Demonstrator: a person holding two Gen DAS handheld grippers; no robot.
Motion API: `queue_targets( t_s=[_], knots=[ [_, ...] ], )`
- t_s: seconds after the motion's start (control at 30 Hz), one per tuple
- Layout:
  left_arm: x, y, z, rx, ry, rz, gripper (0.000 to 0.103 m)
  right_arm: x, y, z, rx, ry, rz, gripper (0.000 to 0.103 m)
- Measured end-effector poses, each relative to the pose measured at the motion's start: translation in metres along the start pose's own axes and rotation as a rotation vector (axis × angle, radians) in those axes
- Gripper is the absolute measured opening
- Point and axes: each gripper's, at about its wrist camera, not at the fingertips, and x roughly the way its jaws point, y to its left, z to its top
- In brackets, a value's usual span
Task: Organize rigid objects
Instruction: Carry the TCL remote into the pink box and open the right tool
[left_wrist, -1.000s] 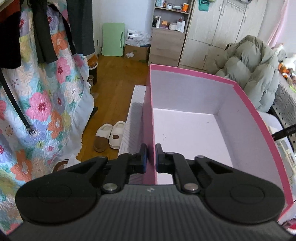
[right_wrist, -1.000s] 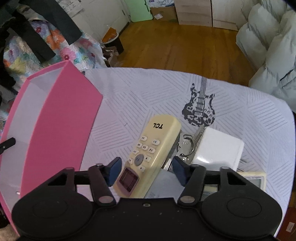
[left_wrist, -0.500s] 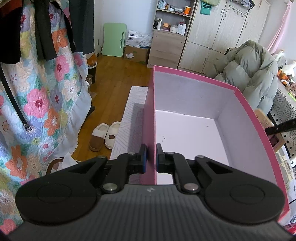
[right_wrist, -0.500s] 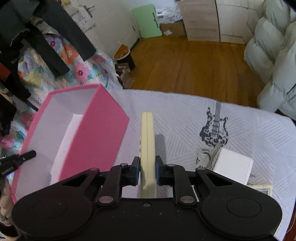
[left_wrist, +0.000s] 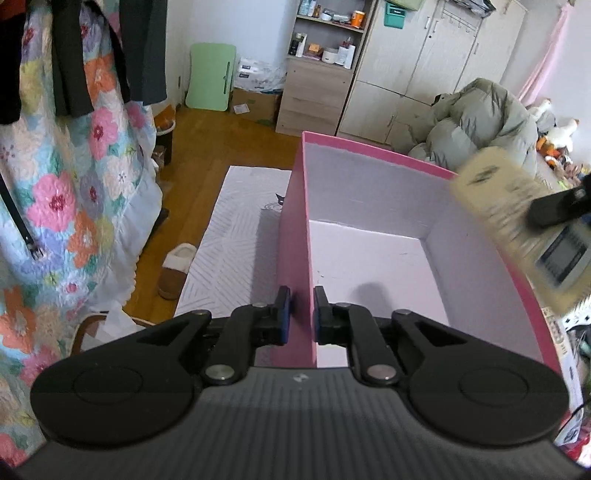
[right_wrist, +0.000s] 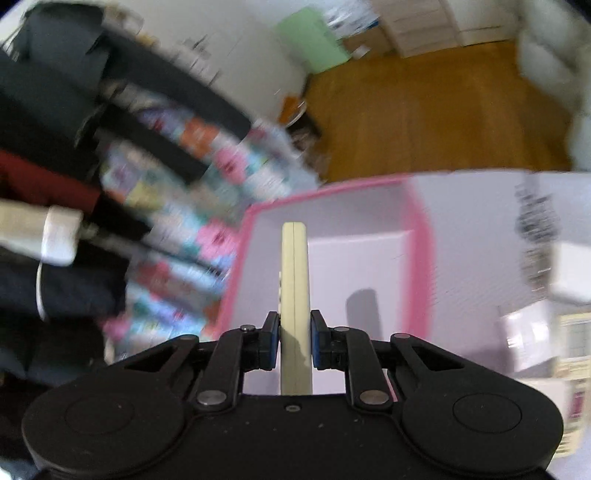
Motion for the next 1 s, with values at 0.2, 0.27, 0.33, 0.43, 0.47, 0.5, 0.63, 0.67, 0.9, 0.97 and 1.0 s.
queue_targets(
  t_s=[0.2,0.27,0.33,0.43,0.47,0.5,0.63,0.67,0.9,0.97,1.0],
  knots=[
    [-0.002,-0.003,-0.003,0.016,-0.008,0.005,0.010,0.088,-0.001,-0.007,0.101,0.135,-0.034,0.021],
    [-0.003,-0.004,-0.003,0.022,-0.013,0.005,0.010,0.107,-0.010,-0.006,0.151,0.139,-0.049,0.021],
    [-0.003,-0.003,-0.004,0.021,-0.016,0.001,0.010,0.118,-0.021,-0.005,0.203,0.120,-0.042,0.021],
    [-0.002,0.000,-0.003,0.012,-0.015,-0.008,0.010,0.129,-0.030,-0.007,0.241,0.085,-0.049,0.021],
    [-0.002,0.001,-0.003,0.009,-0.016,-0.012,0.011,0.132,-0.033,-0.008,0.264,0.076,-0.053,0.021],
    [-0.002,0.001,-0.003,0.005,-0.016,-0.016,0.011,0.134,-0.035,-0.009,0.286,0.070,-0.055,0.021],
    [-0.001,0.003,-0.004,0.000,-0.017,-0.020,0.011,0.144,-0.031,-0.009,0.296,0.067,-0.046,0.021],
    [-0.001,0.003,-0.004,0.001,-0.018,-0.020,0.011,0.147,-0.029,-0.010,0.302,0.072,-0.033,0.021],
    [0.000,0.003,-0.002,-0.002,-0.019,-0.026,0.012,0.162,-0.033,-0.017,0.353,0.115,0.010,0.024],
    [0.000,0.004,-0.002,-0.004,-0.018,-0.025,0.011,0.160,-0.035,-0.020,0.383,0.118,-0.001,0.026],
    [0.000,0.004,-0.002,-0.002,-0.018,-0.026,0.011,0.160,-0.035,-0.019,0.387,0.123,-0.011,0.029]
  ],
)
